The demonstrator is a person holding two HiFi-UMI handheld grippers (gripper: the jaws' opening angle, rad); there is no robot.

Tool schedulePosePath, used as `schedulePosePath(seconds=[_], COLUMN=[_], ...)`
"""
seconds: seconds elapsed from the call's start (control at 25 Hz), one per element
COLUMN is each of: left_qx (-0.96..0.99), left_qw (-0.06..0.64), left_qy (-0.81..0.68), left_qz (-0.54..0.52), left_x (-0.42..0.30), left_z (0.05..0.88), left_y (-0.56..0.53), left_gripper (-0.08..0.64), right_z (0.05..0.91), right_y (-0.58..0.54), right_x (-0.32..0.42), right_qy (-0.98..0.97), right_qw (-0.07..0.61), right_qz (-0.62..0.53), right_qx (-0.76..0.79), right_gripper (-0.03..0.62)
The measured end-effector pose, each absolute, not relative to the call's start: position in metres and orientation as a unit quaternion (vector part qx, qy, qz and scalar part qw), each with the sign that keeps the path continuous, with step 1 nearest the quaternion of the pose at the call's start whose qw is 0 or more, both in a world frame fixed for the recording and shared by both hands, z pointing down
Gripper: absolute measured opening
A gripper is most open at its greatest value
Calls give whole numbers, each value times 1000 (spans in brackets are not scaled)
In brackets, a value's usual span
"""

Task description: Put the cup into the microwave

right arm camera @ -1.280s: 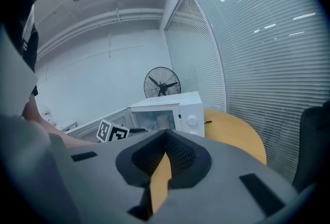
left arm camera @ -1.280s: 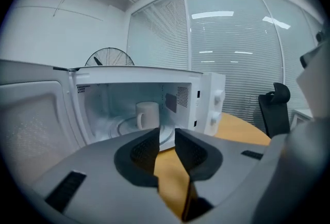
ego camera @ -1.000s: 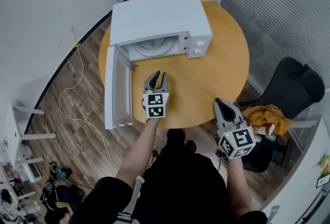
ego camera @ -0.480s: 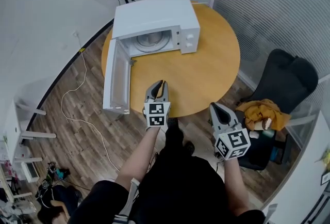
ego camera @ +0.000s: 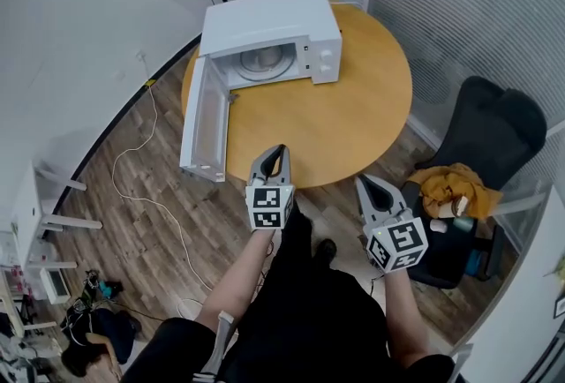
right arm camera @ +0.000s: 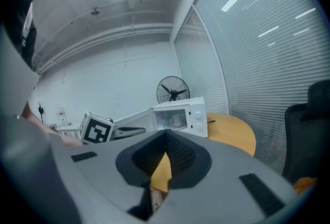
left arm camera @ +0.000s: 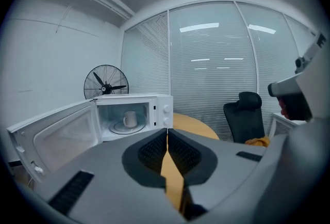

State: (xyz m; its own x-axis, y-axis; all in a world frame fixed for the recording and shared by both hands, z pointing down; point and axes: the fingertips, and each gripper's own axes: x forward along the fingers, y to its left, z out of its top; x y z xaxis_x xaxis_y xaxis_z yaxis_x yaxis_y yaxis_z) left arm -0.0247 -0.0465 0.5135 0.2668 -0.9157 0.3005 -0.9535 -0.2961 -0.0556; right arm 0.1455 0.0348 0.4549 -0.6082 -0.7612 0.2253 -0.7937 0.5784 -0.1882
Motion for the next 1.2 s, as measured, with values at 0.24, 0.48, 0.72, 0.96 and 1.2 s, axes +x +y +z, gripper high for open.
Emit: schedulePosePath(seconds=[0.24, 0.48, 0.72, 0.96, 1.2], left_qx=[804, 821, 834, 836, 836], left_qw=[75, 60, 81, 81, 79], left_qy=[-578, -558, -538, -536, -537], left_qz=[115, 105, 93, 84, 79], left_x=[-15, -8, -3, -9, -11], left_z=[480, 452, 447, 439, 436], left_y=[-22, 1, 25, 29, 26], left_gripper=[-2, -3, -3, -3, -3], right_z=[448, 438, 434, 436, 436], right_y=[33, 30, 33, 36, 34], right_x=[143, 132, 128, 118, 113], right_qy=[-894, -901, -900, -903, -906], right_qw=[57, 54, 54, 60, 69], right_qz=[128, 113, 104, 101, 96], right_qx=[426, 416, 420, 412, 407], right_gripper=[9, 9, 9, 9, 9])
